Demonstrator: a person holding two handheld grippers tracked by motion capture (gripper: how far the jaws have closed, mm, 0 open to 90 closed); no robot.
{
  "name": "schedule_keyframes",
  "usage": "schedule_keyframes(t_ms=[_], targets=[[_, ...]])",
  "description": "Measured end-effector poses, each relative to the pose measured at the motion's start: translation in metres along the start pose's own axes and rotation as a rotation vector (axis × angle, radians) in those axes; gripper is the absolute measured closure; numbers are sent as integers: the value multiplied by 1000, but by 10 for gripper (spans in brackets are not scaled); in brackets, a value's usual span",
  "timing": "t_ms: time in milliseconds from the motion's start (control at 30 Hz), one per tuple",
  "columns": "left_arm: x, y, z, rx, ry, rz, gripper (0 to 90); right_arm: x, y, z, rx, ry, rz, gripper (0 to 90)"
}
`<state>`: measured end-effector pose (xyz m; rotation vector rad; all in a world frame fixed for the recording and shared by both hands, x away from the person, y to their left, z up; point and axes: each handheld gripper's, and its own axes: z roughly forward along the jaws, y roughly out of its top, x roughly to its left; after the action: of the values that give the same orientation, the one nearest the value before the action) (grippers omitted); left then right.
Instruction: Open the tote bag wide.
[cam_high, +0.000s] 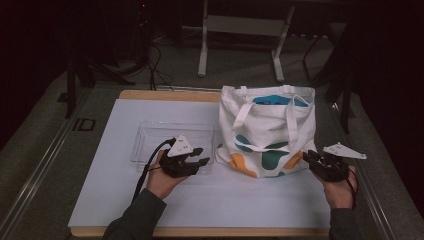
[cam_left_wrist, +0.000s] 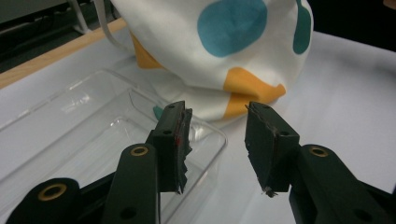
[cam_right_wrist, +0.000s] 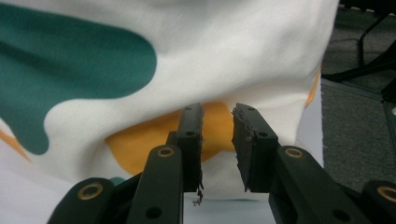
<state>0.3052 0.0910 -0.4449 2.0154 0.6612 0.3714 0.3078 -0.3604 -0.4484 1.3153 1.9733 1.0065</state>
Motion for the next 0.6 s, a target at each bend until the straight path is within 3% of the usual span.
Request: schedule_keyframes(t_ms=[333, 600], targets=[[10, 12, 8, -5, 10, 5, 589, -9, 13, 3, -18, -8, 13, 705], [20, 18, 17, -13, 16, -22, 583, -16, 25, 10, -22, -18, 26, 658]])
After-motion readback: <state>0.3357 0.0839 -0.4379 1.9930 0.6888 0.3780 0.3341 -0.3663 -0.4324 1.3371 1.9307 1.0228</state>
